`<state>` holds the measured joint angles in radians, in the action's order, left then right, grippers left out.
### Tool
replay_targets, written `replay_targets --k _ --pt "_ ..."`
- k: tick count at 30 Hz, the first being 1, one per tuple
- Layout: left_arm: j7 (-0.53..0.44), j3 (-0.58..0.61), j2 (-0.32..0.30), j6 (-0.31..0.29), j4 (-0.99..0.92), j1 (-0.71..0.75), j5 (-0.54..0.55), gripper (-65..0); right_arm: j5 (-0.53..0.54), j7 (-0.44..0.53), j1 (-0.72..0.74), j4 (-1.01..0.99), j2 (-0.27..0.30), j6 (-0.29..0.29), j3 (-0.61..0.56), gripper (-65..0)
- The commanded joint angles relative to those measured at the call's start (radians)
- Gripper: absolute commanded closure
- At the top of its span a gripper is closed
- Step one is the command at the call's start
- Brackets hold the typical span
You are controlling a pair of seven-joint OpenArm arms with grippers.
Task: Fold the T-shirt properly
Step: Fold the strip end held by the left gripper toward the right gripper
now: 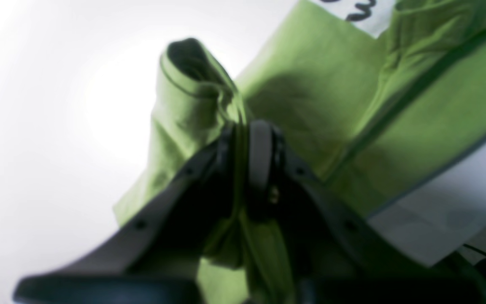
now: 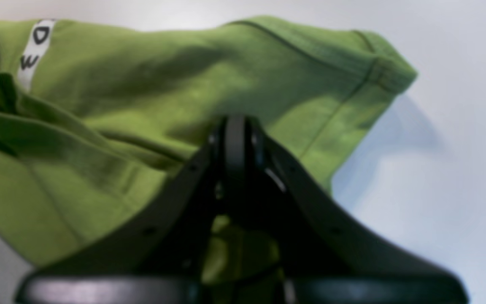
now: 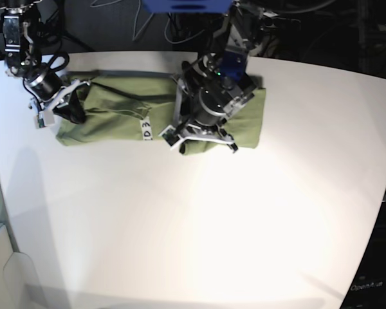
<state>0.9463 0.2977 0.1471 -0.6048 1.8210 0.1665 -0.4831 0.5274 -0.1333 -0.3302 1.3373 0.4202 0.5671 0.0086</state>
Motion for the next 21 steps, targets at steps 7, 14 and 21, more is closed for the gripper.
replay_targets --k 7,14,21 --pt "-0.016 0.044 0.01 0.003 0.024 0.006 0.004 -2.6 -0.008 -0.019 0.0 0.008 0.013 0.001 0.0 -0.9" --pt "-0.017 0.07 0.01 0.001 0.027 0.02 0.004 -22.9 -0.008 -0.019 0.0 0.008 0.015 0.001 0.0 -0.9" --pt "-0.017 0.084 0.01 -0.062 0.055 0.018 -0.001 -19.3 -0.008 -0.019 0.0 0.008 0.016 0.001 0.0 -0.9"
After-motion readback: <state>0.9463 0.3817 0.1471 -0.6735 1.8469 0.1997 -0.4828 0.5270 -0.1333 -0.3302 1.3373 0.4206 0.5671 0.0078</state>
